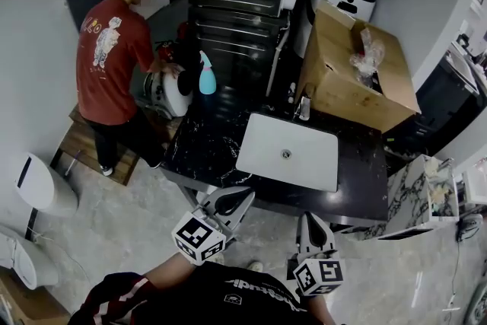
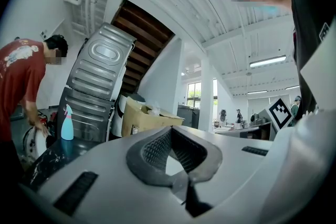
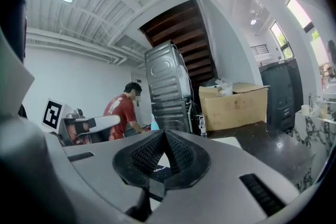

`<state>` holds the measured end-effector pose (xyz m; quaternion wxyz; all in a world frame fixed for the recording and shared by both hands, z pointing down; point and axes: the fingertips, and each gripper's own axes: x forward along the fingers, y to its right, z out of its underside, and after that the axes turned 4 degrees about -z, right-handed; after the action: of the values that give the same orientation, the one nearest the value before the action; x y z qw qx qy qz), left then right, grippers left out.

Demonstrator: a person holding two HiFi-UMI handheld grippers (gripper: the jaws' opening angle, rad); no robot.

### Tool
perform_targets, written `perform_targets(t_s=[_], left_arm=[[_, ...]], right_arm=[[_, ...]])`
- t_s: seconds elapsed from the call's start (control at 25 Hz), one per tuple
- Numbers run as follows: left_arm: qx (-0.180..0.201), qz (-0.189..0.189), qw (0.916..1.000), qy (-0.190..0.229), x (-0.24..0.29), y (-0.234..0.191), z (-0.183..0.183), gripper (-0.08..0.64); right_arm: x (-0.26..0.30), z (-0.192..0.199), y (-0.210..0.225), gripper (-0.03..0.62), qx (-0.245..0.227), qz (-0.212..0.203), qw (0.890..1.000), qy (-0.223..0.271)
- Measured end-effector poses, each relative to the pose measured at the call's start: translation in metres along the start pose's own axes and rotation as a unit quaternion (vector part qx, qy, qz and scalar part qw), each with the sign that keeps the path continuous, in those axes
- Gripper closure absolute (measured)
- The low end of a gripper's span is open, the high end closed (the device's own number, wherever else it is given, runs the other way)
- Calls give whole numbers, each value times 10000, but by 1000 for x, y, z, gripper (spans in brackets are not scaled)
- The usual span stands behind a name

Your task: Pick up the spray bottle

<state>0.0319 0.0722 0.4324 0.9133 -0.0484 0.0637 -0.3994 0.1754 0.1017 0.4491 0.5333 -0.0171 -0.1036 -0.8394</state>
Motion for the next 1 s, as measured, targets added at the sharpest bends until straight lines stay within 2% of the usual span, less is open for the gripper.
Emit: perform_targets(t_s=[0.48, 1.0], left_arm=[[-47, -16, 10000, 3, -16, -19, 0, 545], [-66, 142, 9999, 17, -36, -64, -2, 545]], right_arm=[[13, 5, -22, 555, -48, -14, 10000, -82], [39, 13, -56, 555, -14, 227, 9997, -50]])
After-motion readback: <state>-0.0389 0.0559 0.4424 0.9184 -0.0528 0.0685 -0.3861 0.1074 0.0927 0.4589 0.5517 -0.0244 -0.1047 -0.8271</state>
